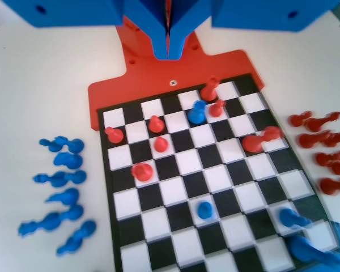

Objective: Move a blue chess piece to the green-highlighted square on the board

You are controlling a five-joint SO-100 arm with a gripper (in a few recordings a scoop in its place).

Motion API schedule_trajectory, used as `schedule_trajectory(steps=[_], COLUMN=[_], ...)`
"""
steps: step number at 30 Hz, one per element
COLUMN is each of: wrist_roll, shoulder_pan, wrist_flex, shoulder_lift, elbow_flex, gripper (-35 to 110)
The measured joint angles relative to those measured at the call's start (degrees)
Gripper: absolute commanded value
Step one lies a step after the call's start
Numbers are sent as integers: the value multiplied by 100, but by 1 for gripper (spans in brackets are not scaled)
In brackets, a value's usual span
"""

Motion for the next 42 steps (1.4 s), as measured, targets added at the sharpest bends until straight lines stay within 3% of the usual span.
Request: schedule_trajectory(steps=[9, 20, 42], wrist_roll=[369, 422, 0], shoulder_pan=[-360, -237, -149], wrist_flex=[-360, -905, -1477], shoulder_lift=[-712, -1274, -1916], elbow_flex=[-167, -167, 26], gripper=[2, 15, 15])
